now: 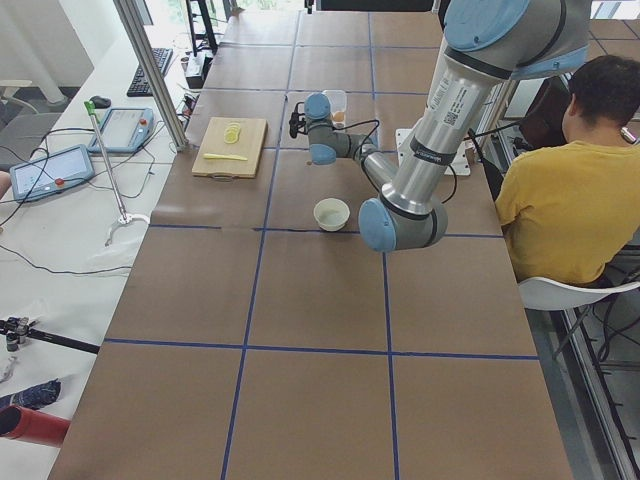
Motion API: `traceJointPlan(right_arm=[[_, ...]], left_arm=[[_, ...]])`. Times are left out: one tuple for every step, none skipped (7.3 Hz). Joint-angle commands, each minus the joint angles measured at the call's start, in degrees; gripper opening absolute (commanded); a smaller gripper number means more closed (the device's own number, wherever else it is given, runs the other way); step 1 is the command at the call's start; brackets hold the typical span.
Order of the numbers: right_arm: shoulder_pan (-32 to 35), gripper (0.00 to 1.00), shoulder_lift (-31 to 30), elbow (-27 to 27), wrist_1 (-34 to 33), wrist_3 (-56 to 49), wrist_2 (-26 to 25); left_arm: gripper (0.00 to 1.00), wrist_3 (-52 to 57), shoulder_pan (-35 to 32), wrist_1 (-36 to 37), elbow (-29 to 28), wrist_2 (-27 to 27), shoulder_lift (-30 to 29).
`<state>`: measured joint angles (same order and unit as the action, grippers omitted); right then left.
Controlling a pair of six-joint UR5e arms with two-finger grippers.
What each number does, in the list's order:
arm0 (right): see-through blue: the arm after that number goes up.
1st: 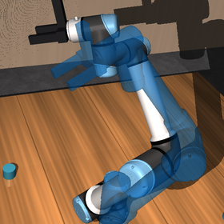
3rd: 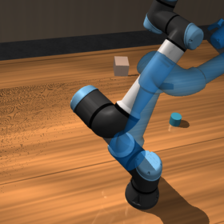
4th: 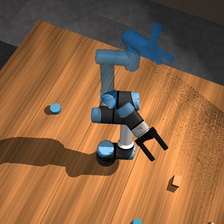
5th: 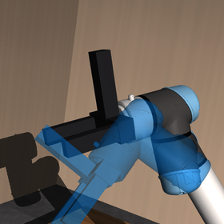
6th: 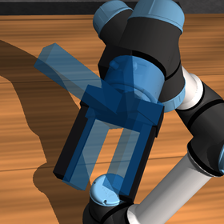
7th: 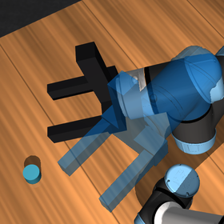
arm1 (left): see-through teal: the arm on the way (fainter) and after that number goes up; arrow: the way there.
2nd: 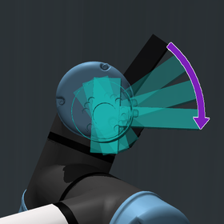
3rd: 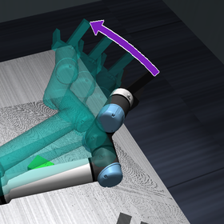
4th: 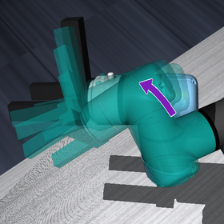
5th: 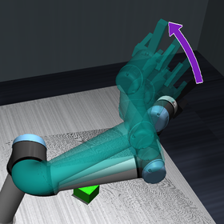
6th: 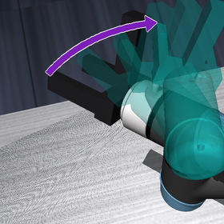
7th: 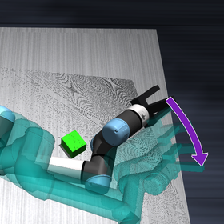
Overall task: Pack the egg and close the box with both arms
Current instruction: 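Carry the egg to the clear carton and lower it into the empty cup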
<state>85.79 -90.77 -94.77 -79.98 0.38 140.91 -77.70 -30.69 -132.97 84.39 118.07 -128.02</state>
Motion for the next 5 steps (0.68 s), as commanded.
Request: traceJointPlan(right_arm=[[0.1, 1.0, 0.0, -0.1, 0.0, 0.0, 0.2], [0.1, 1.0, 0.0, -0.1, 0.0, 0.0, 0.1], [0.1, 1.0, 0.0, -0.1, 0.0, 0.0, 0.1], [0.1, 1.0, 0.0, -0.1, 0.0, 0.0, 0.2], [0.1, 1.0, 0.0, -0.2, 0.0, 0.0, 0.2]], left_arm=[[0.0, -0.3, 4.6, -1.9, -4.1, -8.3, -7.0], [0.0, -0.2, 6.2, -3.3, -4.4, -10.6, -7.3], [0.0, 0.4, 6.5, -3.4, -5.4, -10.9, -9.0], [0.0, 1.1, 7.0, -4.4, -7.1, -11.7, -10.4], [0.0, 3.2, 8.3, -5.3, -7.3, -15.1, -10.3]])
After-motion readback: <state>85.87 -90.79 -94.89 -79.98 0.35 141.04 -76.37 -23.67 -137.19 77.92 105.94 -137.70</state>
